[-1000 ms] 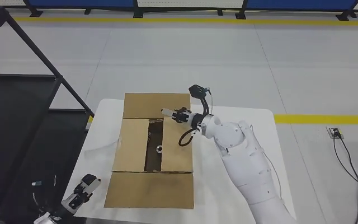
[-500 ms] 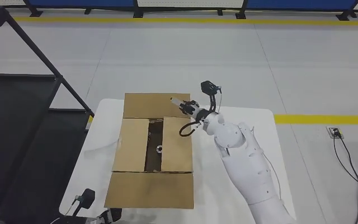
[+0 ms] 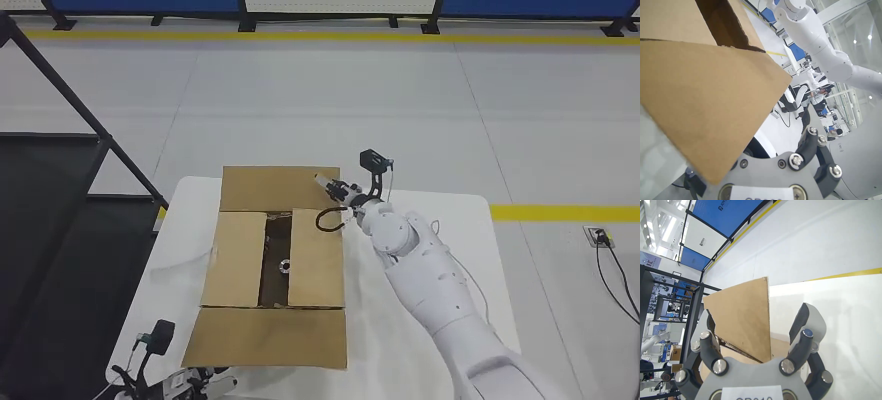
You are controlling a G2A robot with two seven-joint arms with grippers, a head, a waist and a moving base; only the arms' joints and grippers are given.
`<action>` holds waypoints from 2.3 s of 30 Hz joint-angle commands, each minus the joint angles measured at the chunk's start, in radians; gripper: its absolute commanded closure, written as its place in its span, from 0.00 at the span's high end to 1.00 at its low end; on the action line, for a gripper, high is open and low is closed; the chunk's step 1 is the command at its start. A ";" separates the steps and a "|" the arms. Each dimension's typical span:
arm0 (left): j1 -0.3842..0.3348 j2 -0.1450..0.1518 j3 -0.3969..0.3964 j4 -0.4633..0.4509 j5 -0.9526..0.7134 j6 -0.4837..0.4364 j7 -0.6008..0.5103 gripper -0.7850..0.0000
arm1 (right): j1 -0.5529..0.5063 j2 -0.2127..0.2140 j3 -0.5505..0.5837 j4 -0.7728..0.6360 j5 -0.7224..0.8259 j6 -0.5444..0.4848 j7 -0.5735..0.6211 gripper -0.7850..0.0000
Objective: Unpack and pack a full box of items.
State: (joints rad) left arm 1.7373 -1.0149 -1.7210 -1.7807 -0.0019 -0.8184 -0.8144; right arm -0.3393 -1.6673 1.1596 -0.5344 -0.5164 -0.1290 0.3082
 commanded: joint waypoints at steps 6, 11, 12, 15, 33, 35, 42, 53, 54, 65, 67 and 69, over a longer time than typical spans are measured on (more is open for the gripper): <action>0.003 0.001 -0.012 -0.025 -0.028 0.028 0.076 1.00 | 0.062 0.002 0.035 0.111 0.122 -0.199 0.131 1.00; 0.001 -0.001 -0.021 -0.057 -0.054 0.067 0.148 1.00 | 0.082 0.014 0.066 0.120 0.188 -0.300 0.218 1.00; -0.001 -0.001 -0.024 -0.065 -0.055 0.076 0.155 1.00 | 0.082 0.016 0.072 0.115 0.203 -0.317 0.236 1.00; -0.013 -0.004 -0.029 -0.088 -0.048 0.125 0.216 1.00 | 0.082 0.024 0.085 0.091 0.228 -0.341 0.270 1.00; -0.207 -0.022 0.121 -0.099 0.185 0.433 0.367 1.00 | 0.023 0.044 0.043 -0.257 0.232 0.003 0.586 1.00; -0.222 -0.024 0.136 -0.093 0.194 0.441 0.372 1.00 | 0.015 0.044 0.036 -0.292 0.237 0.058 0.617 1.00; -0.266 -0.027 0.164 -0.072 0.223 0.470 0.373 1.00 | 0.003 0.049 0.005 -0.333 0.230 0.233 0.724 1.00; -0.321 -0.032 0.201 -0.038 0.244 0.497 0.376 1.00 | -0.044 0.057 0.021 -0.324 0.329 0.295 0.760 1.00; -0.326 -0.033 0.204 -0.034 0.247 0.498 0.376 1.00 | -0.045 0.057 0.021 -0.327 0.335 0.301 0.759 1.00; -0.281 -0.038 0.148 -0.034 0.193 0.478 0.502 1.00 | -0.079 0.064 -0.010 -0.352 0.345 0.322 0.770 1.00; -0.237 -0.038 0.097 -0.029 0.134 0.455 0.540 1.00 | -0.088 0.066 -0.012 -0.358 0.345 0.316 0.771 1.00; -0.189 -0.039 0.043 -0.013 0.067 0.436 0.583 1.00 | -0.095 0.069 -0.014 -0.363 0.344 0.308 0.771 1.00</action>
State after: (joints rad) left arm 1.5226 -1.0532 -1.6506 -1.8019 0.1010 -0.3747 -0.2509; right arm -0.4323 -1.5994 1.1463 -0.8957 -0.1707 0.1814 1.0810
